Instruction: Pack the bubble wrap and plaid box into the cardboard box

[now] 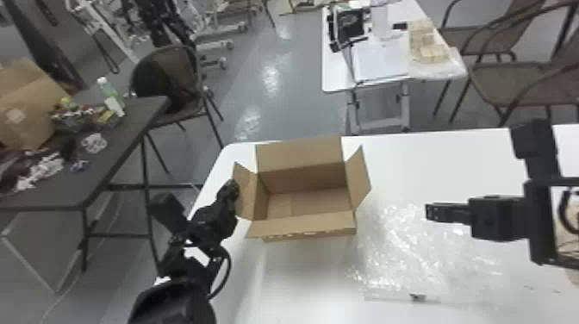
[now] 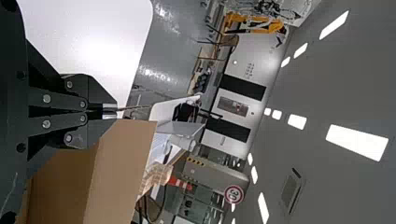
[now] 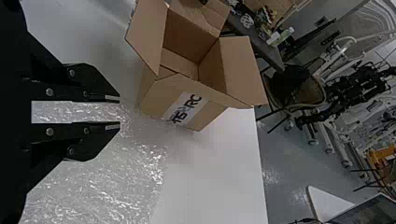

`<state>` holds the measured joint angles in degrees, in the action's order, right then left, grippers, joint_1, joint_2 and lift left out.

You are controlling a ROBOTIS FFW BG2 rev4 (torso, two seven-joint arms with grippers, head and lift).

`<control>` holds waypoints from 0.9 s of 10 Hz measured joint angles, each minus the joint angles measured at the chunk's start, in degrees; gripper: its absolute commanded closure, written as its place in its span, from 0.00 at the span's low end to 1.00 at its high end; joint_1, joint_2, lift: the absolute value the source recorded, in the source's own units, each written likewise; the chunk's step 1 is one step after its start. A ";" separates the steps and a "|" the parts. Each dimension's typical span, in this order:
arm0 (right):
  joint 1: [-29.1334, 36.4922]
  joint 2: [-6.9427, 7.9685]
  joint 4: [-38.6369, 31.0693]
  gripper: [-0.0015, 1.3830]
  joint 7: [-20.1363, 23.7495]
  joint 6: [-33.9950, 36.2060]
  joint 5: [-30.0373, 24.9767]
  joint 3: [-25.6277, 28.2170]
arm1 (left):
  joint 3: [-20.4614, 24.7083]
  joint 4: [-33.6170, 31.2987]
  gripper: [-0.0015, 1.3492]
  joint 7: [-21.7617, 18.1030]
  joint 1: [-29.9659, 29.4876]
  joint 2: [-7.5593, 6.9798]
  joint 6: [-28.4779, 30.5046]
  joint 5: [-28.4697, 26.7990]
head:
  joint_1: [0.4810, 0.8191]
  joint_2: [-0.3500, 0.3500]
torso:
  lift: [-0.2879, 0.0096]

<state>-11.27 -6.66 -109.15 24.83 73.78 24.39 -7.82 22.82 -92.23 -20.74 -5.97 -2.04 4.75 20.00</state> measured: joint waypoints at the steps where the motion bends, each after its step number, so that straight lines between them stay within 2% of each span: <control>1: -0.68 -0.55 -0.52 0.51 0.11 0.85 -0.83 0.00 | -0.13 0.02 0.90 0.03 -0.06 -0.14 0.17 0.05 | 0.63 1.00 | 0.67; 2: -0.68 0.21 1.79 0.43 0.05 0.65 -1.99 -0.05 | -0.29 0.03 0.90 0.08 -0.15 -0.23 0.28 0.13 | 0.63 1.00 | 0.67; 3: -0.41 2.11 5.47 0.39 0.05 -0.04 -3.81 -0.26 | -0.48 0.03 0.90 0.09 -0.24 -0.24 0.29 0.26 | 0.63 1.00 | 0.67; 4: -0.50 3.79 9.37 0.39 0.05 -0.92 -5.80 -0.92 | -0.75 0.03 0.90 0.08 -0.26 -0.25 0.36 0.34 | 0.63 1.00 | 0.67; 6: -2.38 5.82 18.20 0.39 0.05 -5.05 -7.57 -2.55 | -1.33 0.03 0.90 0.08 -0.28 -0.27 0.37 0.72 | 0.63 1.00 | 0.67; 8: -4.92 6.61 24.12 0.35 0.14 -6.89 -9.05 -3.12 | -2.30 0.09 0.90 0.08 -0.26 -0.47 0.36 1.26 | 0.63 1.00 | 0.67; 9: -6.23 6.65 24.92 0.27 0.14 -4.68 -11.16 -3.34 | -2.64 0.20 0.90 0.08 -0.21 -0.48 0.42 1.49 | 0.63 1.00 | 0.67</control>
<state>-17.49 -0.01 -84.23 24.96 69.10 13.24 -11.16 20.18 -92.02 -20.65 -6.17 -2.52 5.17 21.49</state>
